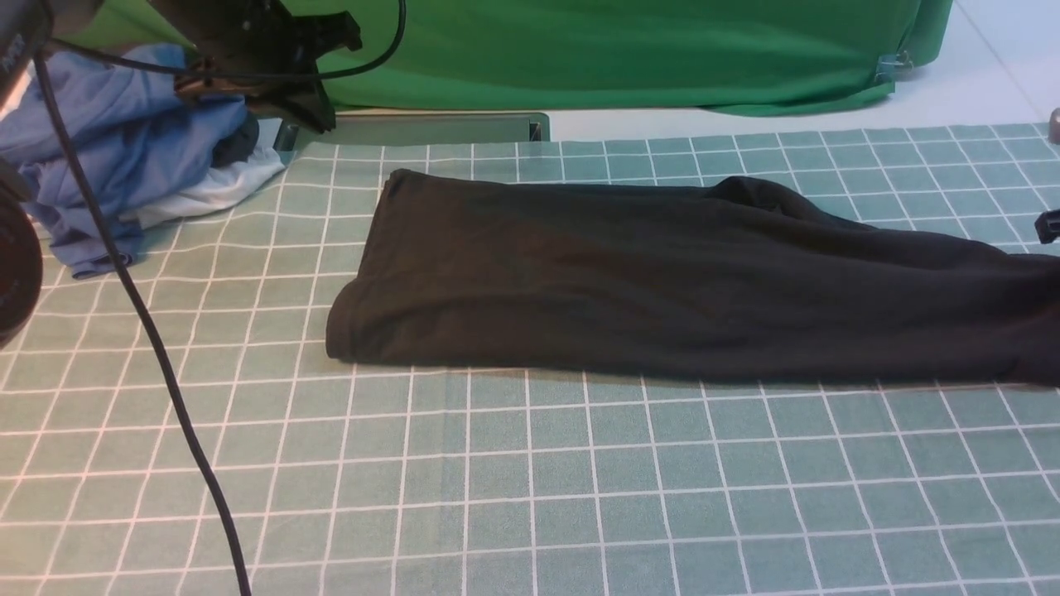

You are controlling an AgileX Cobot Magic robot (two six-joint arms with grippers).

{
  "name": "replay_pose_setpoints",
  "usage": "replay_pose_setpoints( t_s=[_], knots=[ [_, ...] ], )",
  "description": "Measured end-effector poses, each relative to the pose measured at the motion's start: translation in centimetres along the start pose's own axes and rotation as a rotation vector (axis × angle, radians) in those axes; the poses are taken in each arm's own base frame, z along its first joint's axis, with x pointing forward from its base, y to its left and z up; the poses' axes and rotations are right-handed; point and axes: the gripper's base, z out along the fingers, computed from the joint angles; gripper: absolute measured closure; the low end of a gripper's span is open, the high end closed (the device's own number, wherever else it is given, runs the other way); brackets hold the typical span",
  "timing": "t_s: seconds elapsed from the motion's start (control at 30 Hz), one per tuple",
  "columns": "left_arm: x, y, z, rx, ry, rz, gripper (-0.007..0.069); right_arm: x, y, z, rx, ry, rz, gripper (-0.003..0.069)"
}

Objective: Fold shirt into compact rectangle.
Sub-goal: 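Pull the folded dark garment lengthwise by its ends to straighten it flat on the table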

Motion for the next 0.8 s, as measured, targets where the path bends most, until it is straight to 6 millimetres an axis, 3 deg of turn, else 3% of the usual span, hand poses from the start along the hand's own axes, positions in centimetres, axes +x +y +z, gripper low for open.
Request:
replay_pose_setpoints(
  t_s=[0.2, 0.33, 0.47, 0.63, 0.8],
  knots=[
    [0.0, -0.1, 0.0, 0.010, 0.001, -0.006, 0.0608, -0.2, -0.4, -1.1, 0.012, 0.070, 0.064, 0.0115],
    [0.0, -0.1, 0.0, 0.010, 0.005, -0.006, 0.0608, -0.6, -1.2, -3.2, 0.012, 0.151, 0.107, 0.0109],
    [0.1, -0.1, 0.0, 0.009, 0.009, -0.005, 0.0608, 0.3, -3.8, -5.3, -0.040, 0.179, 0.221, 0.0138],
    [0.1, -0.1, 0.0, 0.009, 0.009, -0.005, 0.0608, 3.0, -4.0, -3.3, -0.154, 0.278, 0.285, 0.0130],
    [0.1, -0.1, 0.0, 0.009, 0.009, -0.003, 0.0608, 4.5, -3.0, 1.0, -0.208, 0.270, 0.311, 0.0062]
  ],
)
